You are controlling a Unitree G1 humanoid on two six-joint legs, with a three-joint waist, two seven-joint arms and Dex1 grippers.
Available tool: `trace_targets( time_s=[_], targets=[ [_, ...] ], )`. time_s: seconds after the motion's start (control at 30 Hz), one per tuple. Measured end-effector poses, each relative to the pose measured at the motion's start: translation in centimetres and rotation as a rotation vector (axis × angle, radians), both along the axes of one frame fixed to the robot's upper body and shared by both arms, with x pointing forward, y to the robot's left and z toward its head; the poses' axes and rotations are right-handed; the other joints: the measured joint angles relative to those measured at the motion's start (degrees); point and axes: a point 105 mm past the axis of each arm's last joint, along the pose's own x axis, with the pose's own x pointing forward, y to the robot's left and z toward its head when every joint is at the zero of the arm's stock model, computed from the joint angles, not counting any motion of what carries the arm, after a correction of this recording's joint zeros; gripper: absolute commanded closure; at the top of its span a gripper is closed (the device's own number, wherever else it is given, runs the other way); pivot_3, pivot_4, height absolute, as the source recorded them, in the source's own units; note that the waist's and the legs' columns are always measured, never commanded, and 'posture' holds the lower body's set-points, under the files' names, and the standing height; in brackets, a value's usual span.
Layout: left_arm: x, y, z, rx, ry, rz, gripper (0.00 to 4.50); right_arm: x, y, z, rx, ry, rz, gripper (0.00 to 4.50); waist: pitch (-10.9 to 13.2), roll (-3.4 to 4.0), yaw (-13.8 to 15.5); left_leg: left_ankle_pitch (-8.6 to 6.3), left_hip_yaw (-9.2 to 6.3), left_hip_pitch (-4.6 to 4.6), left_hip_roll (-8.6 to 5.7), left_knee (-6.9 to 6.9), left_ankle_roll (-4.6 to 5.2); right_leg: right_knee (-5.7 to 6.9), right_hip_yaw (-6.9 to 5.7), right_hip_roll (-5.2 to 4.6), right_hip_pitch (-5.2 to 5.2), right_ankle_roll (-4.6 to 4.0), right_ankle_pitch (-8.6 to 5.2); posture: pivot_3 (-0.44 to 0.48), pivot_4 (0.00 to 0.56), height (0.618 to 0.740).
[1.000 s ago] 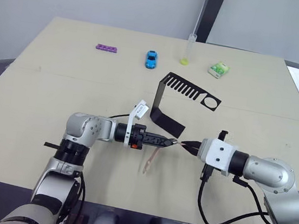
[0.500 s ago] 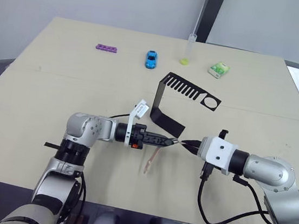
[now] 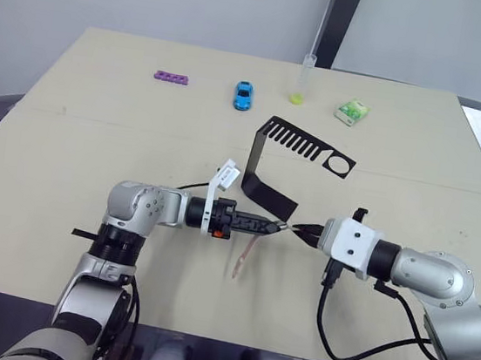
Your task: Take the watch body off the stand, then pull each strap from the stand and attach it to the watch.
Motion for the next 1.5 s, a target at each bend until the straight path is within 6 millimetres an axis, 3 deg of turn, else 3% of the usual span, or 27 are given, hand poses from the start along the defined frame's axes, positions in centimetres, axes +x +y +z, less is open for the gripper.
trace_targets(
  time_s=[1.5],
  targets=[
    [0.07,-0.27,0.45,-0.019,0.005,0.008,2.92,0.36,-0.05,0.46,-0.011,-0.017,-0.016,4.5,0.0,0.0,0.0,0.0,0.0,0.0,0.0,-0.01,0.0,-0.01,0.0,0.0,0.0,0.0,0.0,0.0,0.15,0.74]
  ],
)
